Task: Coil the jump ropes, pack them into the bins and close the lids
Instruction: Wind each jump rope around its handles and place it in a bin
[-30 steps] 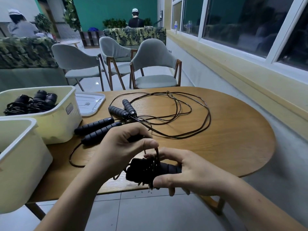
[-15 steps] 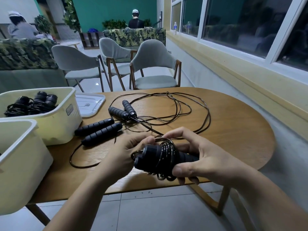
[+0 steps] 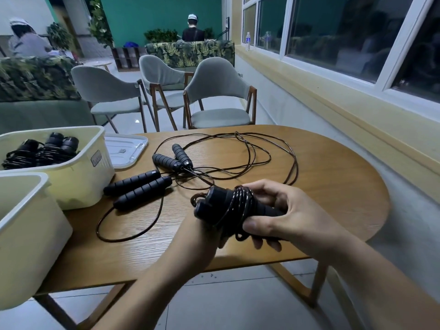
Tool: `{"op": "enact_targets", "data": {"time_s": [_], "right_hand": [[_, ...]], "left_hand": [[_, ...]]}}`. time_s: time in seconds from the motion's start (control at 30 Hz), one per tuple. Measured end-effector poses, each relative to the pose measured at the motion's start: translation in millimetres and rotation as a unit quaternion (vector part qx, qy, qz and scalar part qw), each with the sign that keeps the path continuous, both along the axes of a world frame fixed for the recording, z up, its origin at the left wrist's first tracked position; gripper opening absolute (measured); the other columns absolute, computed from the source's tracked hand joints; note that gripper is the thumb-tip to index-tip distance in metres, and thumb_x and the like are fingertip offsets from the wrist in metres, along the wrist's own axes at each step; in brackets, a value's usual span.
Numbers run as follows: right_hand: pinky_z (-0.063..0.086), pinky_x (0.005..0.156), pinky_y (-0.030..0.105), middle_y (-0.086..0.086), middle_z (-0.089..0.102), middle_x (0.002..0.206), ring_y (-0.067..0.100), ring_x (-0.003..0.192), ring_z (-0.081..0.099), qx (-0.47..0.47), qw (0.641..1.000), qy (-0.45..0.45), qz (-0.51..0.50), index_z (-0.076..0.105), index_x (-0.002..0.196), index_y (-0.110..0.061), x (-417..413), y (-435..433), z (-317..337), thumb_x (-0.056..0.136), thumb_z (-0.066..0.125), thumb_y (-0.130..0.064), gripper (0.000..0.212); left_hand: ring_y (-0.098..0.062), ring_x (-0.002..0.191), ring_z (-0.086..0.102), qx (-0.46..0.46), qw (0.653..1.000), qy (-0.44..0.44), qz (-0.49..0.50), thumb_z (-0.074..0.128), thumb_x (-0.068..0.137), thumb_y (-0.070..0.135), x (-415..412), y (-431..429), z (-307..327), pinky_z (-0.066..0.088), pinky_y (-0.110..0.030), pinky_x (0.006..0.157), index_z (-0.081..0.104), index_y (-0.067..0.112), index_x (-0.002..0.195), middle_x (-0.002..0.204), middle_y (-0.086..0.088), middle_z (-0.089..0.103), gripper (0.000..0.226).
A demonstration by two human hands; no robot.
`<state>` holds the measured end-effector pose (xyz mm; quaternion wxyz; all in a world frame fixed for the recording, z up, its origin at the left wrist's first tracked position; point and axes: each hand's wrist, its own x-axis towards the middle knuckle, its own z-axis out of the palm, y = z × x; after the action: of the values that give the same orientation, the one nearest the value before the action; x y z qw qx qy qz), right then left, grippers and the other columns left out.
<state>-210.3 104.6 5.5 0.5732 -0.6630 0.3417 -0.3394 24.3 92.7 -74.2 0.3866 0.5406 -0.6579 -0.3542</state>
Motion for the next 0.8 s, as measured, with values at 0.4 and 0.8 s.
{"op": "enact_targets", "data": {"time_s": [0.4, 0.8], "right_hand": [[0.052, 0.054, 0.041, 0.011, 0.076, 0.098, 0.036, 0.072, 0.073, -0.063, 0.992, 0.020, -0.110, 0.067, 0.118, -0.018, 7, -3, -10, 0.088, 0.089, -0.034, 0.040], [0.058, 0.061, 0.032, -0.017, 0.065, 0.122, 0.025, 0.080, 0.077, -0.129, 0.972, 0.070, -0.181, 0.057, 0.133, -0.045, 17, -8, -20, 0.078, 0.084, -0.060, 0.064]], "left_hand": [[-0.024, 0.059, 0.060, 0.119, 0.980, 0.145, -0.068, 0.045, 0.113, 0.016, -24, 33, 39, 0.048, -0.036, 0.058, 0.063, 0.014, 0.089, 0.071, -0.005, 0.062, 0.030], [-0.019, 0.068, 0.067, 0.106, 0.983, 0.149, -0.017, 0.057, 0.110, 0.018, -26, 31, 41, 0.051, -0.029, 0.058, 0.071, 0.014, 0.110, 0.089, -0.008, 0.079, 0.015]]}}
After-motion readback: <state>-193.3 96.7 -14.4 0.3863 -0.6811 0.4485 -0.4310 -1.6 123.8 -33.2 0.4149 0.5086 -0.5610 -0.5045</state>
